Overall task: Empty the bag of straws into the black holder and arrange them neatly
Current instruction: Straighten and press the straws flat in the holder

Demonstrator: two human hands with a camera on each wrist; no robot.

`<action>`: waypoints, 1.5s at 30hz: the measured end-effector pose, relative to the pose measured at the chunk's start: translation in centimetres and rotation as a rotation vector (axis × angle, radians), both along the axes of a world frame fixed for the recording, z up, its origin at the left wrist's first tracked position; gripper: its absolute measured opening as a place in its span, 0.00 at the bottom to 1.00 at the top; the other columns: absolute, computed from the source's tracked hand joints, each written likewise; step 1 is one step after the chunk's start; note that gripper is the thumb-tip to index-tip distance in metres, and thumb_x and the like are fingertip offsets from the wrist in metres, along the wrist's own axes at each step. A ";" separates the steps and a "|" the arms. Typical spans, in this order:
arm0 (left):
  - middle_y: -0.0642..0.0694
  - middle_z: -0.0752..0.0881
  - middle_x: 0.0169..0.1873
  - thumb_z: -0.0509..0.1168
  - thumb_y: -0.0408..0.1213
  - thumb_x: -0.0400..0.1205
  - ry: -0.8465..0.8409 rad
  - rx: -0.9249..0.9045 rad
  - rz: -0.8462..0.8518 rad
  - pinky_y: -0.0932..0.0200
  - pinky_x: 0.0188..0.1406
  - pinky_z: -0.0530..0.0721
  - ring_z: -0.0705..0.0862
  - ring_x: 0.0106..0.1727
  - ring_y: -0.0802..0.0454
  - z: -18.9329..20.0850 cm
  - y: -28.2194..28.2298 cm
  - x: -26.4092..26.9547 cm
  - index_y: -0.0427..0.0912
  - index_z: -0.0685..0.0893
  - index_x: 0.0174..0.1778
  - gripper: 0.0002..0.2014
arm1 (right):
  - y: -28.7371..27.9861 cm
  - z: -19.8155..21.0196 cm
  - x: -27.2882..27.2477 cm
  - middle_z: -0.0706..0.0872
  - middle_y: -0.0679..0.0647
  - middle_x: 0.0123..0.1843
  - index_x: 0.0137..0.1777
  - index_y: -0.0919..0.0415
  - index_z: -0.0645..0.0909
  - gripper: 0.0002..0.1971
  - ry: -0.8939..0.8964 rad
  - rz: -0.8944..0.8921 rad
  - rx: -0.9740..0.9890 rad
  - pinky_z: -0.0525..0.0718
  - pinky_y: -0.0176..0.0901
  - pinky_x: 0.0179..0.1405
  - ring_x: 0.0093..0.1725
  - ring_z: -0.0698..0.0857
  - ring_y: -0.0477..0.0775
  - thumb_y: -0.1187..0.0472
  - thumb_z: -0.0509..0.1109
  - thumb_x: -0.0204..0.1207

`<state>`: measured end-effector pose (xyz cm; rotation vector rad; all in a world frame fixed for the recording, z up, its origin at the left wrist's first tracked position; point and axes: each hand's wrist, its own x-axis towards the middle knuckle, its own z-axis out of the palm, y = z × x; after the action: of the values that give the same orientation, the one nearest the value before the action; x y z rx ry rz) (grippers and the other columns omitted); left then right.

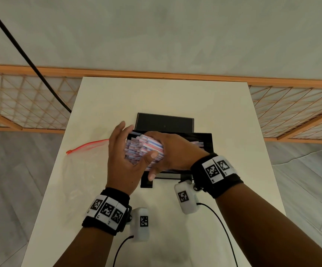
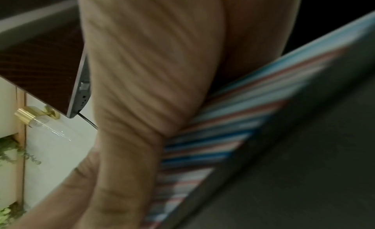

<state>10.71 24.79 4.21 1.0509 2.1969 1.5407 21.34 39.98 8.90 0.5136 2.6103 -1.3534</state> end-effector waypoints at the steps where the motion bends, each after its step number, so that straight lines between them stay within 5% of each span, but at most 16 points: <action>1: 0.48 0.66 0.82 0.67 0.71 0.70 -0.003 -0.001 -0.002 0.81 0.63 0.76 0.65 0.76 0.77 0.0 0.0 0.1 0.42 0.71 0.81 0.48 | 0.0 0.0 0.1 0.87 0.44 0.62 0.74 0.46 0.74 0.49 0.022 -0.015 -0.001 0.86 0.52 0.66 0.60 0.86 0.47 0.46 0.92 0.51; 5: 0.50 0.76 0.75 0.72 0.69 0.68 -0.072 -0.002 -0.028 0.77 0.63 0.78 0.77 0.69 0.71 0.4 -0.2 0.4 0.45 0.73 0.77 0.46 | -0.1 0.6 1.0 0.86 0.43 0.64 0.75 0.48 0.74 0.50 0.118 -0.070 0.110 0.86 0.46 0.64 0.60 0.85 0.44 0.41 0.91 0.52; 8: 0.53 0.79 0.69 0.74 0.63 0.69 -0.062 -0.013 -0.020 0.67 0.64 0.82 0.81 0.67 0.61 0.6 -0.3 0.5 0.53 0.73 0.75 0.39 | -0.5 0.5 2.4 0.83 0.48 0.71 0.80 0.51 0.71 0.53 0.134 -0.141 0.325 0.85 0.54 0.67 0.66 0.83 0.49 0.32 0.85 0.55; 11: 0.54 0.79 0.68 0.73 0.63 0.70 -0.038 -0.031 -0.021 0.72 0.63 0.81 0.81 0.66 0.64 0.7 -0.3 0.7 0.53 0.73 0.75 0.38 | -1.3 -0.2 3.3 0.80 0.47 0.70 0.79 0.48 0.69 0.55 0.031 -0.182 0.416 0.82 0.57 0.68 0.66 0.81 0.51 0.25 0.81 0.53; 19: 0.55 0.79 0.67 0.71 0.63 0.71 0.003 -0.050 0.001 0.77 0.61 0.79 0.80 0.64 0.66 0.7 0.0 1.0 0.47 0.75 0.75 0.39 | -2.7 -1.7 2.0 0.80 0.50 0.72 0.80 0.50 0.71 0.51 0.029 -0.167 0.242 0.81 0.59 0.70 0.69 0.80 0.53 0.39 0.87 0.56; 25: 0.59 0.79 0.65 0.71 0.62 0.71 -0.005 -0.034 0.008 0.80 0.59 0.78 0.79 0.62 0.74 0.8 -0.3 1.3 0.54 0.75 0.74 0.35 | -1.8 -1.7 0.7 0.89 0.46 0.63 0.74 0.46 0.73 0.49 0.001 -0.084 0.150 0.87 0.54 0.61 0.60 0.87 0.51 0.40 0.89 0.52; 31: 0.66 0.78 0.62 0.72 0.60 0.72 -0.002 -0.025 0.007 0.77 0.59 0.79 0.80 0.62 0.73 0.8 -0.4 1.2 0.60 0.73 0.73 0.33 | -0.6 -1.2 -0.1 0.89 0.43 0.61 0.70 0.45 0.77 0.44 -0.054 0.000 0.036 0.85 0.53 0.66 0.59 0.87 0.47 0.43 0.90 0.52; 39: 0.72 0.76 0.62 0.71 0.60 0.72 -0.009 -0.018 -0.003 0.81 0.56 0.78 0.79 0.60 0.78 0.9 -0.3 1.3 0.51 0.75 0.74 0.35 | 0.1 -0.2 -0.8 0.90 0.45 0.60 0.67 0.47 0.80 0.37 -0.125 0.079 -0.024 0.82 0.52 0.70 0.59 0.86 0.47 0.47 0.90 0.58; 45: 0.60 0.79 0.63 0.69 0.62 0.73 0.007 -0.045 -0.011 0.84 0.56 0.76 0.78 0.60 0.80 0.8 -0.2 1.1 0.48 0.75 0.75 0.36 | 0.2 -0.1 -1.2 0.90 0.45 0.58 0.66 0.49 0.79 0.36 -0.113 0.086 -0.041 0.83 0.50 0.70 0.57 0.87 0.46 0.50 0.90 0.59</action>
<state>11.79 24.55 5.02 1.0540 2.2158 1.4787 20.19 40.16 8.83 0.4523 2.4791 -1.3090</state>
